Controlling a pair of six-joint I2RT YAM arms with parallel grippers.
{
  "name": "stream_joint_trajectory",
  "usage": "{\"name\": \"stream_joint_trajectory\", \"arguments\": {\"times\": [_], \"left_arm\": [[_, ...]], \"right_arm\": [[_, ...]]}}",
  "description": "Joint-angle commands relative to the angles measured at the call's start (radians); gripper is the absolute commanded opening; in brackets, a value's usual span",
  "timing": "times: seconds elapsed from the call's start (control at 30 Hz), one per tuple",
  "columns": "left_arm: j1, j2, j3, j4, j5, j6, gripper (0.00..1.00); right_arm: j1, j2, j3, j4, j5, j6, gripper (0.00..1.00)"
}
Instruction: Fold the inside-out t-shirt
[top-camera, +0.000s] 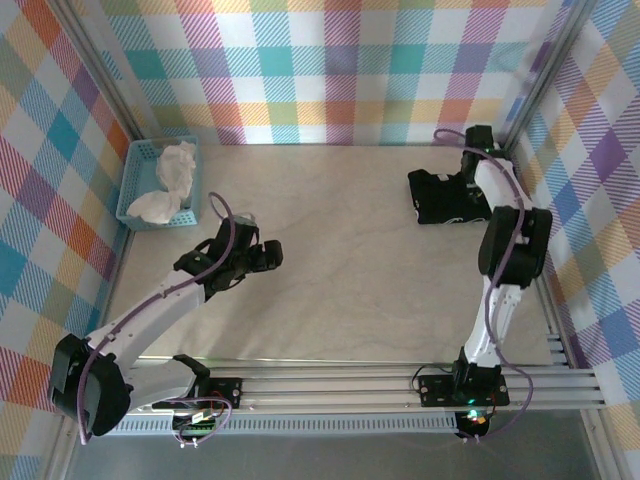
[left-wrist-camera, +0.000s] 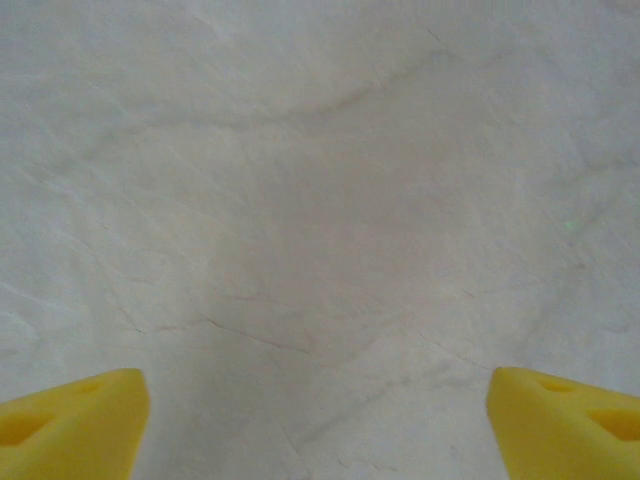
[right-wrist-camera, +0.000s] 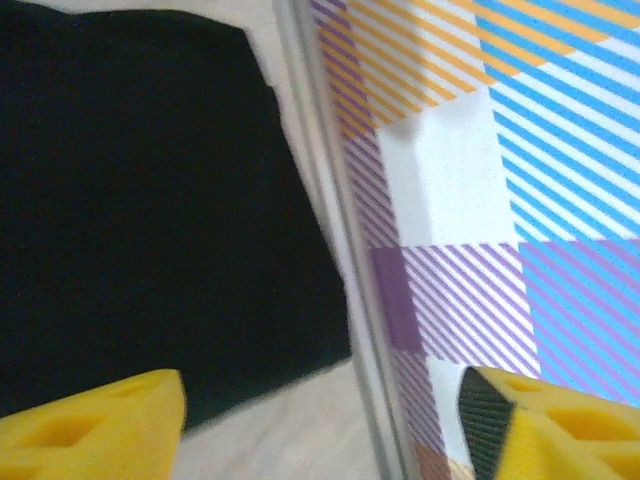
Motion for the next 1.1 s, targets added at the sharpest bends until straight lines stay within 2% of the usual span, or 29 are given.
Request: {"name": "stream_joint_trajectory", "arguments": {"times": [0.0, 0.07, 0.17, 0.27, 0.33, 0.4, 0.47, 0.57, 0.67, 0.77, 0.9, 0.97, 1.0, 1.07], "left_arm": [[0.012, -0.078, -0.009, 0.061, -0.194, 0.055, 0.95], [0.019, -0.126, -0.053, 0.115, -0.303, 0.080, 1.00], [0.041, -0.192, -0.135, 0.232, -0.458, 0.129, 1.00], [0.092, -0.252, -0.222, 0.322, -0.568, 0.159, 1.00], [0.142, -0.286, -0.283, 0.385, -0.583, 0.159, 1.00], [0.190, -0.310, -0.343, 0.460, -0.548, 0.189, 1.00], [0.229, -0.315, -0.439, 0.645, -0.470, 0.295, 1.00], [0.303, -0.248, -0.533, 0.892, -0.379, 0.348, 1.00], [0.377, -0.092, -0.506, 0.967, -0.254, 0.354, 1.00], [0.399, 0.082, -0.487, 1.107, -0.179, 0.396, 1.00], [0.426, 0.258, -0.413, 1.114, -0.064, 0.382, 1.00], [0.428, 0.376, -0.410, 1.201, -0.023, 0.393, 1.00], [0.427, 0.418, -0.417, 1.263, 0.002, 0.413, 1.00], [0.423, 0.414, -0.422, 1.260, 0.021, 0.423, 1.00]], "right_arm": [[0.093, -0.241, -0.203, 0.139, -0.117, 0.109, 0.81], [0.147, -0.376, -0.369, 0.222, -0.164, 0.138, 0.90], [0.208, -0.547, -0.578, 0.337, -0.224, 0.166, 0.98], [0.214, -0.685, -0.766, 0.455, -0.311, 0.239, 1.00], [0.213, -0.749, -0.876, 0.541, -0.362, 0.244, 1.00], [0.213, -0.804, -1.010, 0.702, -0.407, 0.213, 1.00], [0.213, -0.827, -1.142, 0.904, -0.446, 0.187, 1.00], [0.210, -0.775, -1.209, 1.044, -0.439, 0.160, 1.00], [0.210, -0.687, -1.220, 1.148, -0.432, 0.135, 1.00], [0.200, -0.623, -1.245, 1.252, -0.421, 0.124, 1.00], [0.174, -0.608, -1.273, 1.341, -0.462, 0.118, 1.00], [0.153, -0.583, -1.300, 1.415, -0.496, 0.123, 1.00], [0.140, -0.564, -1.309, 1.447, -0.516, 0.134, 1.00], [0.120, -0.550, -1.311, 1.457, -0.557, 0.142, 1.00]]}}
